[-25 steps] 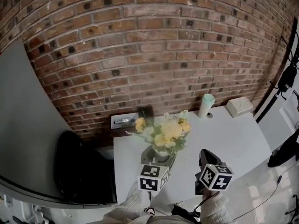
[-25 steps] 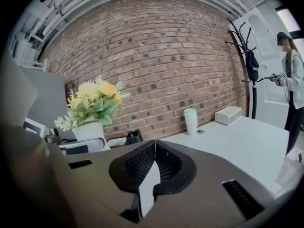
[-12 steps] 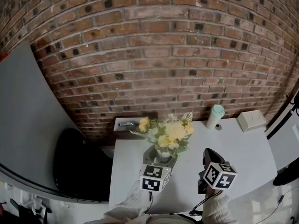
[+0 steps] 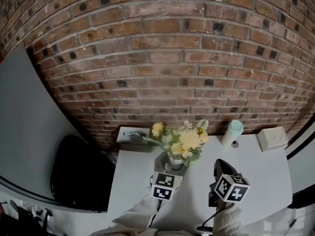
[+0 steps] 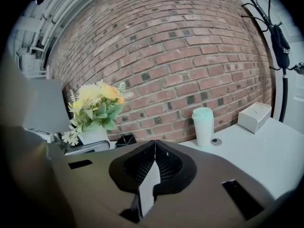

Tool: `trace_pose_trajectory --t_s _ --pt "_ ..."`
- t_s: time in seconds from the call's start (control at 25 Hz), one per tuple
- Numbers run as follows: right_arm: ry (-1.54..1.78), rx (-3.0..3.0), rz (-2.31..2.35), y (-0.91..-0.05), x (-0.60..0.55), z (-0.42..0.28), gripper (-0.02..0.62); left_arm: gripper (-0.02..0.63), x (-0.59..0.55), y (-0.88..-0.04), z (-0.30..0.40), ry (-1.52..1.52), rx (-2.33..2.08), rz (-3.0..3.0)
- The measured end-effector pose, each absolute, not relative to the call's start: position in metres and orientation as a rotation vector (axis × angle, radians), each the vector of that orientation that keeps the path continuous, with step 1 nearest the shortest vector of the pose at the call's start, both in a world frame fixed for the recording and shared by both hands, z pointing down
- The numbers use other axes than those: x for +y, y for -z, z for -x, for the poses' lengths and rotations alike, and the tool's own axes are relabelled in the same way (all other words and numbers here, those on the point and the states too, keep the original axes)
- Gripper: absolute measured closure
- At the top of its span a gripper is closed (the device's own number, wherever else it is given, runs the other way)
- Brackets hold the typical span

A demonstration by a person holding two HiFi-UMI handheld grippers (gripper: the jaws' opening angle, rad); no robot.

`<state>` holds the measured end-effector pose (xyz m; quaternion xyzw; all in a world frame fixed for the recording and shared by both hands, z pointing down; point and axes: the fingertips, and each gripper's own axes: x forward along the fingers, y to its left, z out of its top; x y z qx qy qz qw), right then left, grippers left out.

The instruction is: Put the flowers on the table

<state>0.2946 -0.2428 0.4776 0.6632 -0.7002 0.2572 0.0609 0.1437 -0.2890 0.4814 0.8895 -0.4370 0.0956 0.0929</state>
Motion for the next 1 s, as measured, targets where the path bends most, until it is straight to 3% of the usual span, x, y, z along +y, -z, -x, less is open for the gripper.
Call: trace_pose_trajectory --t_s 1.0 --pt "-0.866 -2.062 -1.837 -0.538 -0.283 -0.327 0.571 0.276 -0.400 -0.524 -0.168 -0.108 -1.526 -2.644"
